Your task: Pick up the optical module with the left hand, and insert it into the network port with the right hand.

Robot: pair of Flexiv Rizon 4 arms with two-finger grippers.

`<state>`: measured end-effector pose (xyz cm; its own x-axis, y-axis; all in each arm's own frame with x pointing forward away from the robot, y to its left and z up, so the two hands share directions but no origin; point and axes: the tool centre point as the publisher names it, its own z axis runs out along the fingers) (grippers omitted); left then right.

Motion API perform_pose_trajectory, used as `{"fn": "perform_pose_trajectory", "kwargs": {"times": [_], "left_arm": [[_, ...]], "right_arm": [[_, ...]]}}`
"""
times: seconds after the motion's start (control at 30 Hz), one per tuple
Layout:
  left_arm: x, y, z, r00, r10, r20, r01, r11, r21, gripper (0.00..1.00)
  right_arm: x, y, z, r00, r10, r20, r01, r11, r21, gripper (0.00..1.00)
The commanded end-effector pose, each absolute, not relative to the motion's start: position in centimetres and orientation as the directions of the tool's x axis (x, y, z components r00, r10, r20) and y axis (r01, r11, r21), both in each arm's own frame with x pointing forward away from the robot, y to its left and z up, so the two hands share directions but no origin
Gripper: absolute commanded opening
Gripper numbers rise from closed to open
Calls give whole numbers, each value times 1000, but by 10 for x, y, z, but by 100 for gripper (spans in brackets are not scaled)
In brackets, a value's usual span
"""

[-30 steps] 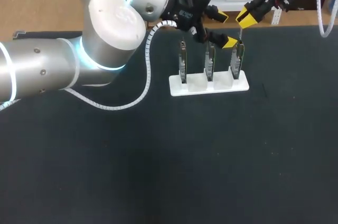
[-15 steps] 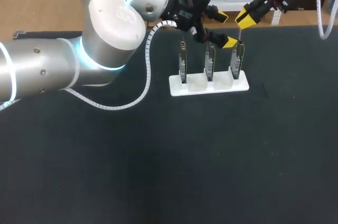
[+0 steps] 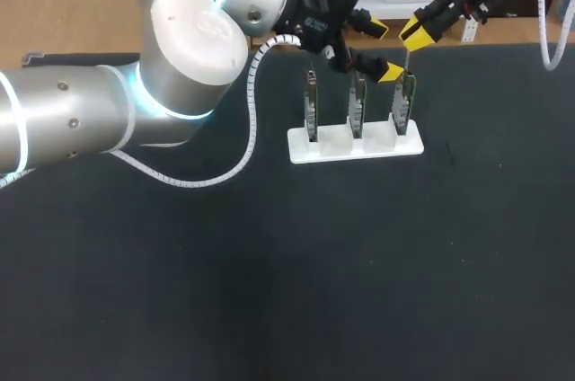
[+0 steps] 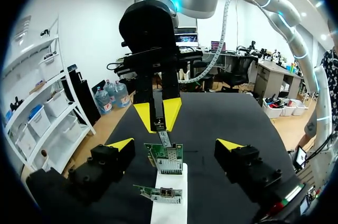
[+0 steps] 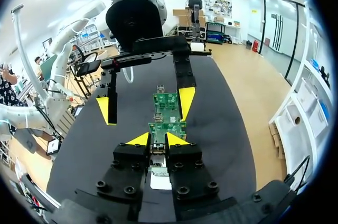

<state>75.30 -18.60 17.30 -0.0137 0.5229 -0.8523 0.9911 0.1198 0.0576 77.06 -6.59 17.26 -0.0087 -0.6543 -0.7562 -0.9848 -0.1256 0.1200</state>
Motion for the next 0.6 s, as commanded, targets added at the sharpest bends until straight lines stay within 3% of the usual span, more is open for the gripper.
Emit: {"fn": "perform_pose_trajectory", "kwargs": {"times": [0.03,0.6], "left_arm": [[754,-187,174,-18,530,-848,991,120,54,100],[754,-187,174,-18,530,-848,991,120,54,100]], "right_arm": [[766,-67,171,-8,-652,-758,-986,-121,115,0],[763,-70,173,-18,-638,-769,-986,-115,119,0]]}}
